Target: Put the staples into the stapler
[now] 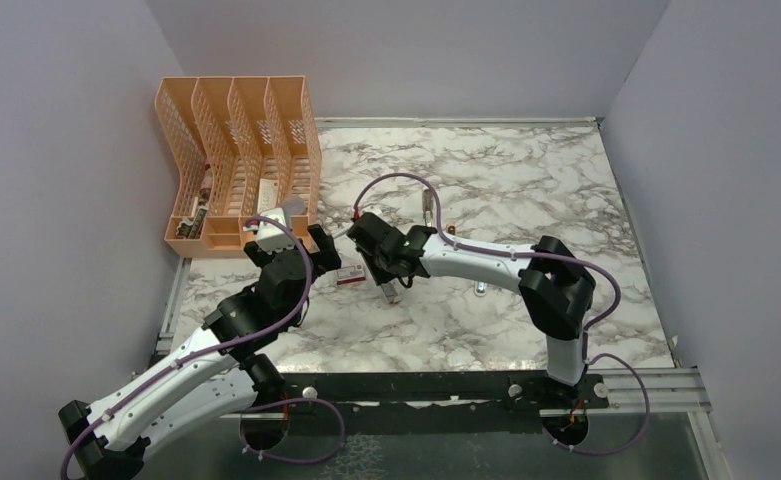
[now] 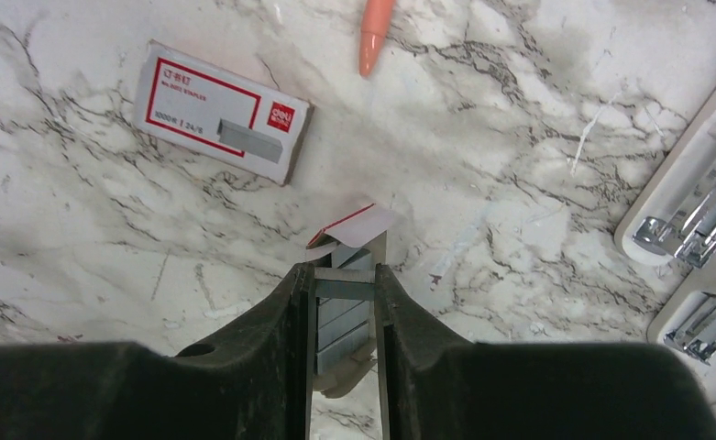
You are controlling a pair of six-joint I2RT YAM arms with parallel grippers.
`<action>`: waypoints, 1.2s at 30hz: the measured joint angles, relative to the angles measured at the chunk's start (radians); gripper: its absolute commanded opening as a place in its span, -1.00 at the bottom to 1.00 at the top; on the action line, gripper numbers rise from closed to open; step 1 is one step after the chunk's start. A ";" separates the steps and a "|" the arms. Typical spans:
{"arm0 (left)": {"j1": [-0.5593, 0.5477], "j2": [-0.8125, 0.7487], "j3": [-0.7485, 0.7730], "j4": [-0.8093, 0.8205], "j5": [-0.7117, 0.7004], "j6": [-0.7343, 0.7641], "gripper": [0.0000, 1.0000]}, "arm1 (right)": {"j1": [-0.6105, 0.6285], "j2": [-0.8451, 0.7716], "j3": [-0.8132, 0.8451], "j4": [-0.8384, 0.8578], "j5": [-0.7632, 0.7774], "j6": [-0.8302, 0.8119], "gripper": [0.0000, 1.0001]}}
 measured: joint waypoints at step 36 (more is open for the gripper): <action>0.000 -0.003 0.000 0.000 0.000 0.000 0.97 | 0.000 -0.161 -0.289 -0.113 0.001 0.046 -0.41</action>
